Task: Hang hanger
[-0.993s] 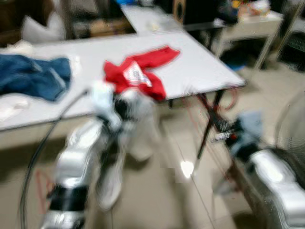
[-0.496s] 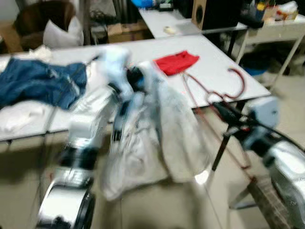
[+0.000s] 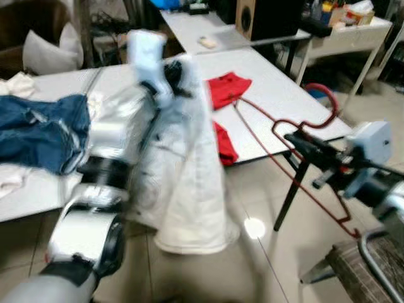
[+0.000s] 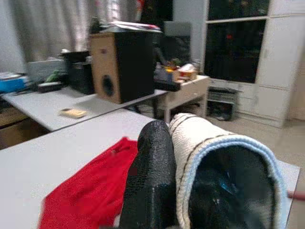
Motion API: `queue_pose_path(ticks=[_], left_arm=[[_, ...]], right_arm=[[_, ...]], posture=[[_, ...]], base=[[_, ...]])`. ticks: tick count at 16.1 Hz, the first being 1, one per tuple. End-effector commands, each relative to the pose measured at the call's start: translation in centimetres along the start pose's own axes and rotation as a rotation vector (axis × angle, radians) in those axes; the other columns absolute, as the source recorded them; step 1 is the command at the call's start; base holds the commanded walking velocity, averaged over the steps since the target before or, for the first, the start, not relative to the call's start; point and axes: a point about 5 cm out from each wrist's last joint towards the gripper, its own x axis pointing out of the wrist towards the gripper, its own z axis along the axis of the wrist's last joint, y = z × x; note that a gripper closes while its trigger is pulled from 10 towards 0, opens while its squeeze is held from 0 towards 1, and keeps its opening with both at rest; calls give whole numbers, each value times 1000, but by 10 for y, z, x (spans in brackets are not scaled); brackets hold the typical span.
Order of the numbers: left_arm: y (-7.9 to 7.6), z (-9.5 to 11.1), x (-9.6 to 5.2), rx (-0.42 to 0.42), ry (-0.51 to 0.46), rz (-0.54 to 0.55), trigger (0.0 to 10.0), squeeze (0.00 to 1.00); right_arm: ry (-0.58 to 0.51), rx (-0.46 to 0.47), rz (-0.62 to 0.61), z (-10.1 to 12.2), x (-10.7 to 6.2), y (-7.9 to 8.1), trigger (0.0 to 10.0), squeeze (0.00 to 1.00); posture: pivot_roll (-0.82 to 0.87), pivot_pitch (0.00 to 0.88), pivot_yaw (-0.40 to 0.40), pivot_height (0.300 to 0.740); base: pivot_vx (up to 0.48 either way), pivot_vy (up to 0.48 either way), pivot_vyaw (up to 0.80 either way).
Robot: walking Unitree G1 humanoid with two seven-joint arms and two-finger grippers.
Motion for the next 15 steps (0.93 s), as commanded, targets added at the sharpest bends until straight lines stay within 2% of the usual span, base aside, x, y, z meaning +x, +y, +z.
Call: queue_pose_path(ticks=[1,4,6,7,10,11,13,14,15], left_arm=[[18,21,-5,49,-72,62,10000,0],[34,37,-1,100,-88,111,10000,0],[42,58,2,143,-121,120,10000,0],[45,64,3,157,-128,122,10000,0],[47,68,7,184,-112,115,10000,0],[46,60,9,216,-68,102,10000,0],[46,54,10,234,-37,99,10000,0],[46,43,11,274,32,99,10000,0],[47,35,11,289,73,104,10000,0]], right_arm=[[-42,-9,69,11,1,8,10000,0],[-80,27,227,29,-10,12,10000,0],[-43,37,400,34,-17,14,10000,0],[-19,30,440,34,-18,13,10000,0],[2,-5,433,41,-21,-2,10000,0],[-22,-43,382,55,-25,-18,10000,0],[-16,-74,345,60,-29,-27,10000,0],[-8,-125,295,71,-39,-43,10000,0],[-19,-145,281,79,-45,-48,10000,0]], posture=[[-193,0,37,740],[-192,0,25,740],[-191,0,22,740],[-191,0,22,740],[-179,0,20,740],[-182,0,22,740],[-185,0,25,740],[-187,0,29,740],[-187,0,30,740]], base=[[394,0,0],[398,0,0],[399,0,0],[401,0,0],[400,0,0],[398,0,0],[396,0,0],[379,0,0],[337,0,0]])
